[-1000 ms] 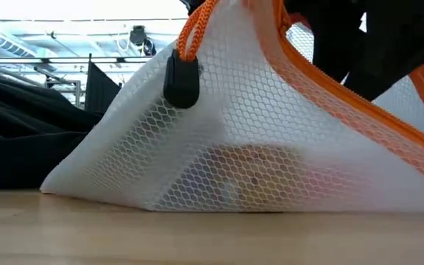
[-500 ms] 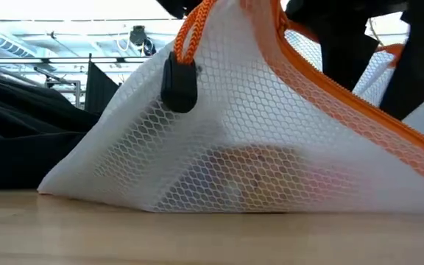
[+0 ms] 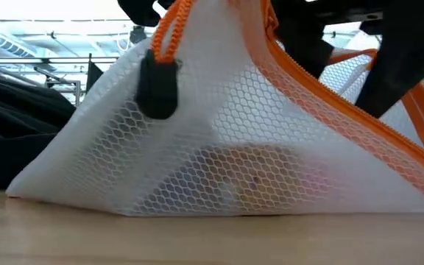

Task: Unpack backpack
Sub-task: Remove the pink medicine organizer from the orange zip bag

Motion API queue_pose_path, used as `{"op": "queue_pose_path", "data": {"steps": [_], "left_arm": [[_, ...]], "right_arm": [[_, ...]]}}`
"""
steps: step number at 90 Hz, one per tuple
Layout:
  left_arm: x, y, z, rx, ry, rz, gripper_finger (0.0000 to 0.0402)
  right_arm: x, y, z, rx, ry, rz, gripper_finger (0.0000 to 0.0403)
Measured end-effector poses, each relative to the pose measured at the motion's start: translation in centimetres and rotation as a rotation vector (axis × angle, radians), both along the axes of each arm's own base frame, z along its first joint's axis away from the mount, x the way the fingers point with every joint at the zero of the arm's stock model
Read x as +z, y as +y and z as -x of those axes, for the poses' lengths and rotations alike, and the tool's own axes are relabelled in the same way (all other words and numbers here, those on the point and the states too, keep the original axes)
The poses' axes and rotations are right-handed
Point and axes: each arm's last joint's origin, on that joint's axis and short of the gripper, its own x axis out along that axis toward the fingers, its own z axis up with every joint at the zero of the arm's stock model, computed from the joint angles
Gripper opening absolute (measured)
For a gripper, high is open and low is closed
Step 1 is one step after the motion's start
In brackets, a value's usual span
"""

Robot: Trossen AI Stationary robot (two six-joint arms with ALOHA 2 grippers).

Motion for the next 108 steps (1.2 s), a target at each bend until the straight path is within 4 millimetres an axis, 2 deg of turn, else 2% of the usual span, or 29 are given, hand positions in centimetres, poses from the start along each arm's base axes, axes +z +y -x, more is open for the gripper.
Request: {"op": "queue_pose_path", "data": {"steps": [19, 48, 68, 93, 108], "left_arm": [[0.3, 0.2, 0.1, 0.117, -0.050, -0.022, 0.0000], [0.4, 0.3, 0.4, 0.221, -0.082, -0.142, 0.0000], [0.2, 0.3, 0.6, 0.222, -0.065, -0.171, 0.0000], [0.4, 0.6, 0.9, 0.338, -0.092, -0.210, 0.0000], [0.7, 0.5, 1.0, 0.352, -0.105, -0.213, 0.0000]], "right_arm": [[0.0, -0.6, -0.5, 0.002, -0.017, 0.021, 0.0254], [-2.0, -1.4, -0.3, -0.001, -0.056, 0.113, 0.0254], [-2.0, -1.6, -0.7, -0.030, -0.045, 0.021, 0.0254], [-2.3, -2.0, -0.9, -0.048, -0.003, -0.038, 0.0254], [-2.5, -2.5, -1.1, -0.059, 0.004, -0.022, 0.0254]]}}
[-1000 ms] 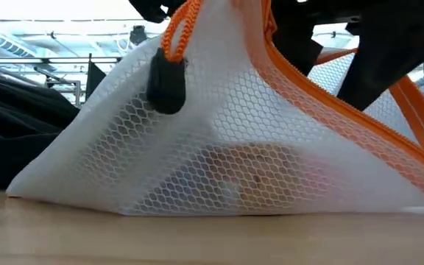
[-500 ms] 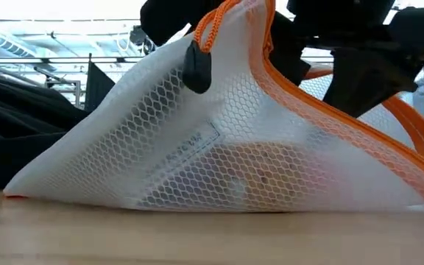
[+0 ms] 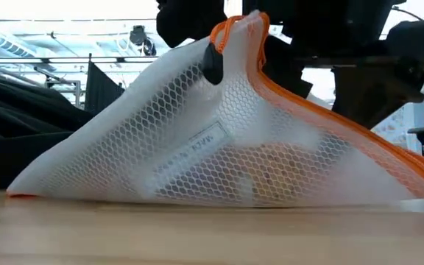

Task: Unpack backpack
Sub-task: Remove the pink medicine organizer from the orange zip bag

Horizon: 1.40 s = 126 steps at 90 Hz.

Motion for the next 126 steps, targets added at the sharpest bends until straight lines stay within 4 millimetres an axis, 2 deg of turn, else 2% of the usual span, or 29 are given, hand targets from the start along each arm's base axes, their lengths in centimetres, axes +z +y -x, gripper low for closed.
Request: {"op": "queue_pose_path", "data": {"steps": [13, 34, 68, 101, 126], "left_arm": [[0.0, -0.1, 0.1, 0.001, 0.002, 0.002, 0.0000], [-0.2, -0.1, 0.1, -0.014, 0.018, 0.012, 0.0000], [-0.4, -0.1, 0.1, -0.029, 0.034, 0.017, 0.0000], [-0.4, -0.1, 0.1, -0.035, 0.042, 0.015, 0.0000], [-0.5, -0.1, 0.1, -0.036, 0.044, 0.013, 0.0000]], "right_arm": [[-0.3, -1.0, -0.5, -0.028, -0.002, 0.017, 0.0254], [-1.6, -2.4, -0.3, -0.057, 0.032, 0.047, 0.0254], [-1.7, -2.9, -0.9, -0.060, 0.042, -0.047, 0.0250], [-1.7, -2.6, -0.9, -0.048, 0.079, -0.135, 0.0195], [-1.7, -2.6, -1.1, -0.082, 0.066, -0.177, 0.0221]]}}
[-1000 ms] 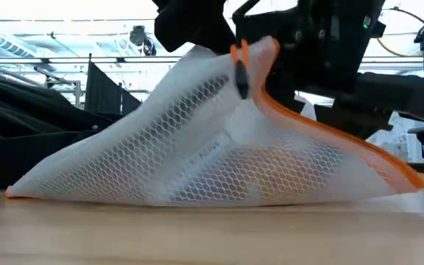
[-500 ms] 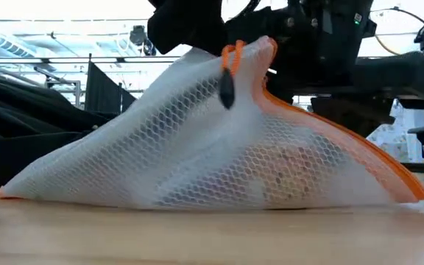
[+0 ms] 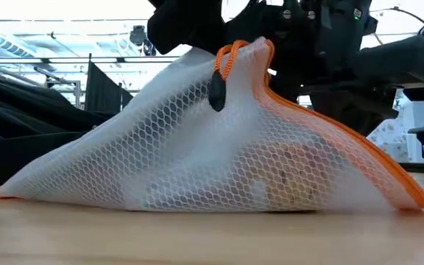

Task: Unpack backpack
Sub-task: Remove the pink medicine organizer from the orange zip bag

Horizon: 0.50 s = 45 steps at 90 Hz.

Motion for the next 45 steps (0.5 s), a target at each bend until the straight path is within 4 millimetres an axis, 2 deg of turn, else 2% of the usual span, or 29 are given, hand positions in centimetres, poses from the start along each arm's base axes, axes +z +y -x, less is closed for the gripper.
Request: {"op": "queue_pose_path", "data": {"steps": [13, 45], "left_arm": [[0.00, -0.01, 0.01, -0.003, 0.003, -0.004, 0.0000], [0.02, -0.03, 0.00, -0.008, 0.005, -0.012, 0.0000]], "right_arm": [[-0.04, 0.03, -0.04, -0.002, -0.002, -0.007, 0.0224], [-0.04, -0.07, -0.15, -0.003, -0.007, -0.010, 0.0194]]}}
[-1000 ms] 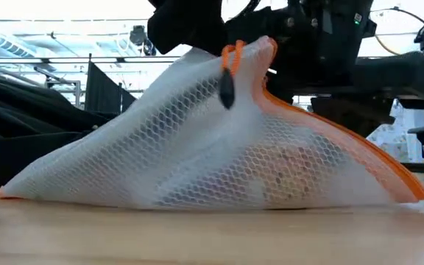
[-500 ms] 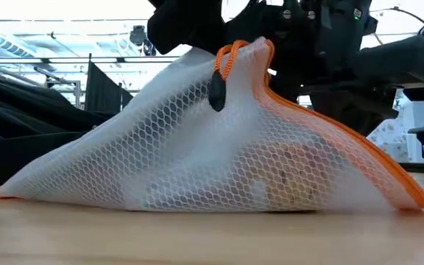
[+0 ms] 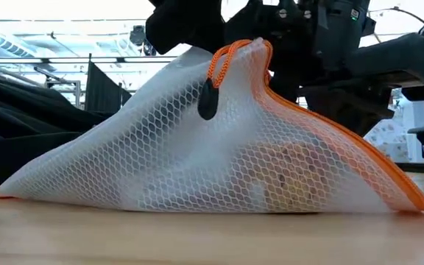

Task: Unpack backpack
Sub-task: Remove the pink medicine organizer from the orange zip bag

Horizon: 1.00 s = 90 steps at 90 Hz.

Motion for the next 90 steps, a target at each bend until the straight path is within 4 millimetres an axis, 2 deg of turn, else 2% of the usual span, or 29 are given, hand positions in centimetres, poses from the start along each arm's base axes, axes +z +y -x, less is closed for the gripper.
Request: {"op": "queue_pose_path", "data": {"steps": [32, 60, 90], "left_arm": [[0.0, 0.0, 0.0, -0.001, -0.003, 0.002, 0.0000], [0.0, 0.2, -0.1, -0.001, -0.002, 0.010, 0.0000], [-0.1, 1.6, -0.7, 0.005, 0.019, 0.038, 0.0000]], "right_arm": [[0.8, -0.1, 0.3, 0.000, 0.005, 0.001, 0.0201], [4.4, -0.1, 1.6, 0.004, -0.038, -0.057, 0.0200], [7.7, 0.4, 2.9, 0.003, -0.092, -0.168, 0.0200]]}}
